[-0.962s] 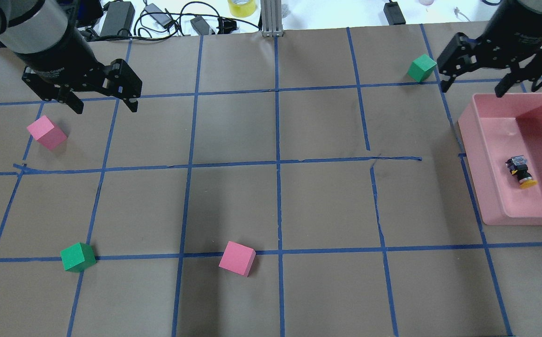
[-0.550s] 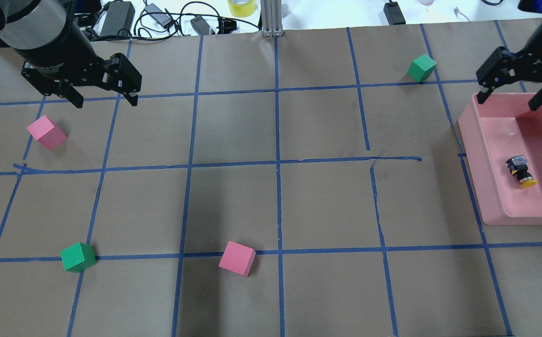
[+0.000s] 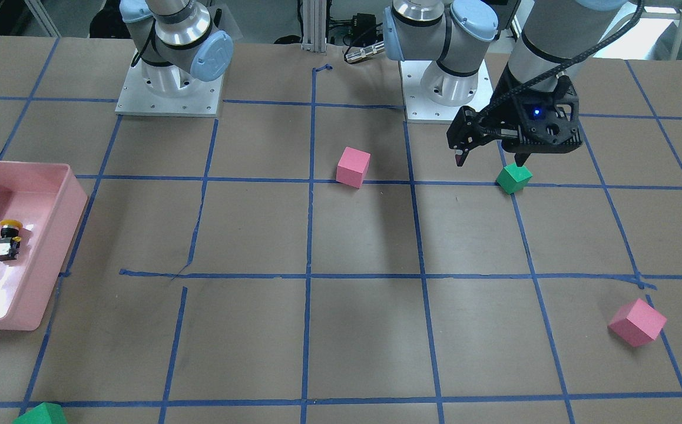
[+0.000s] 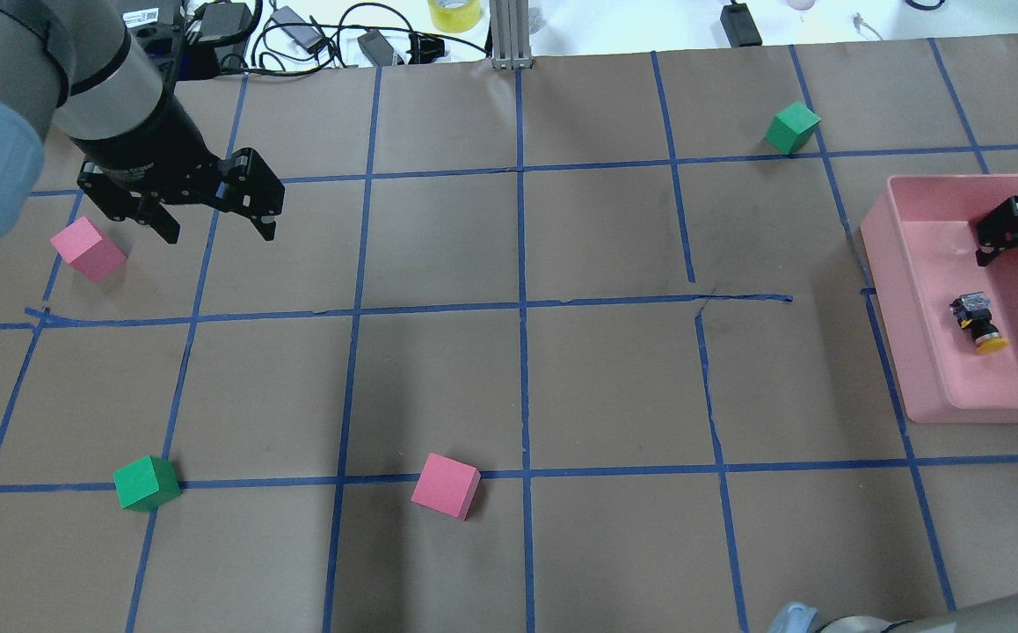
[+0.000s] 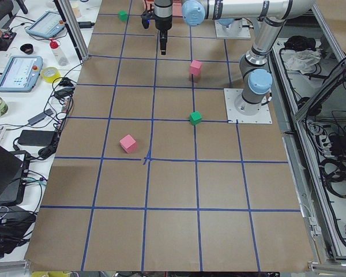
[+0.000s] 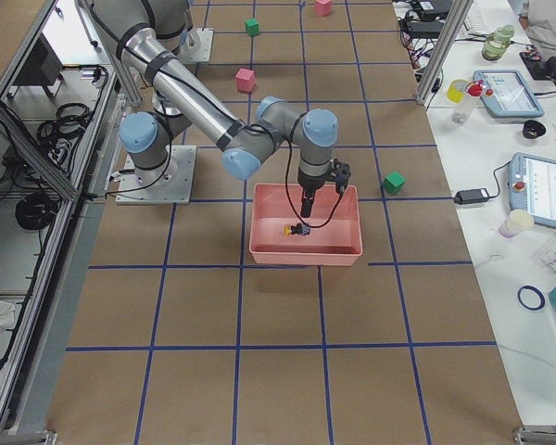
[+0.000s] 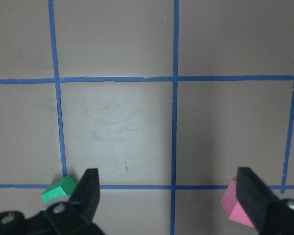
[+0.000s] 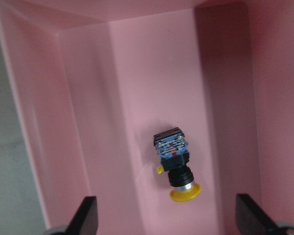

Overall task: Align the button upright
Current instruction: 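Lower the right gripper into the bin onto the black button switch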

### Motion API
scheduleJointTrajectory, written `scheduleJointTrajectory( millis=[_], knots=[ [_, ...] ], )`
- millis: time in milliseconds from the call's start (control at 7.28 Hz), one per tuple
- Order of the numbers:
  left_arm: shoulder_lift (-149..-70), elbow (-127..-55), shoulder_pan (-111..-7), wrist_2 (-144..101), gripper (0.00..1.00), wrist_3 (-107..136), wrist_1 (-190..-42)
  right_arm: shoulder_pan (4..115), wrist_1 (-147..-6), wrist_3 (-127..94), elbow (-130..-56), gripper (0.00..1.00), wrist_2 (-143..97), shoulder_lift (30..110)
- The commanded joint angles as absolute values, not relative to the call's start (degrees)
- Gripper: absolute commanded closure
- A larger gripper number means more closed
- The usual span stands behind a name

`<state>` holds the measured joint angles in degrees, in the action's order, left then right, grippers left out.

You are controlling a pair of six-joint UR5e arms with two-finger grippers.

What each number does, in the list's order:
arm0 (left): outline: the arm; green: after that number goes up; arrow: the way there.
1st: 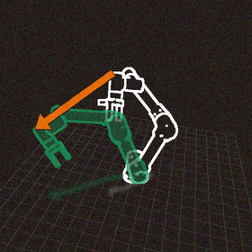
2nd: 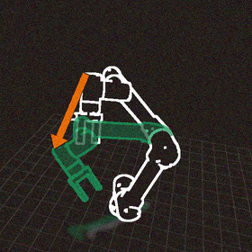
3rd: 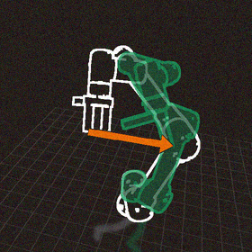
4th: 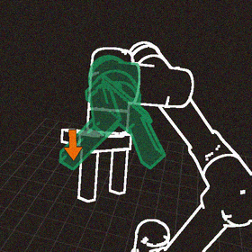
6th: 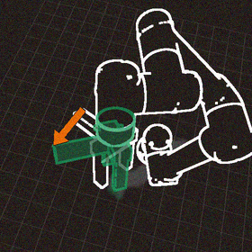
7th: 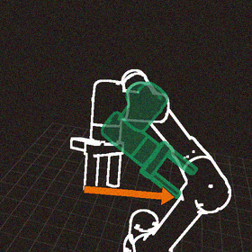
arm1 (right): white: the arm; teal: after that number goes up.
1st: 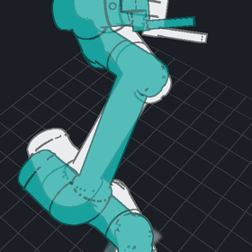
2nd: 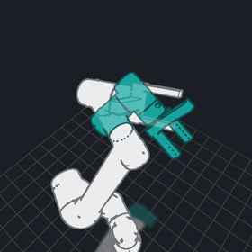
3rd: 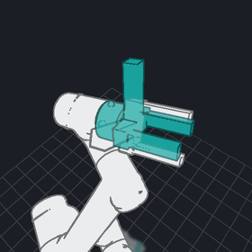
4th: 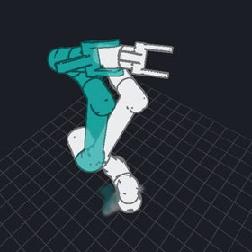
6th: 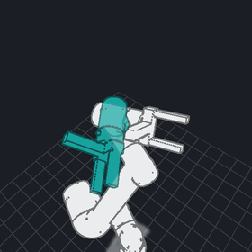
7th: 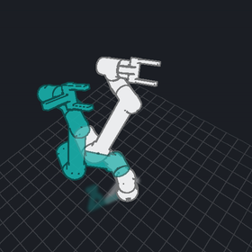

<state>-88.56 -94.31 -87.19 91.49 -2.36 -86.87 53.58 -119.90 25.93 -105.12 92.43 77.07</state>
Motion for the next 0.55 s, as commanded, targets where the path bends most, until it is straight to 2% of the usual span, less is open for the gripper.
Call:
scheduleJointTrajectory(
  millis=[0,412],
  knots=[
    [-88.51,-94.22,-87.19,91.49,0.0,-2.37,-86.75,52.39,-125.51,28.03,-107.49,0.0,92.9,74.37],
    [-88.33,-94.57,-87.19,91.58,0.0,-2.29,-86.92,52.12,-125.6,29.96,-107.58,0.0,92.99,73.83]
  ],
)
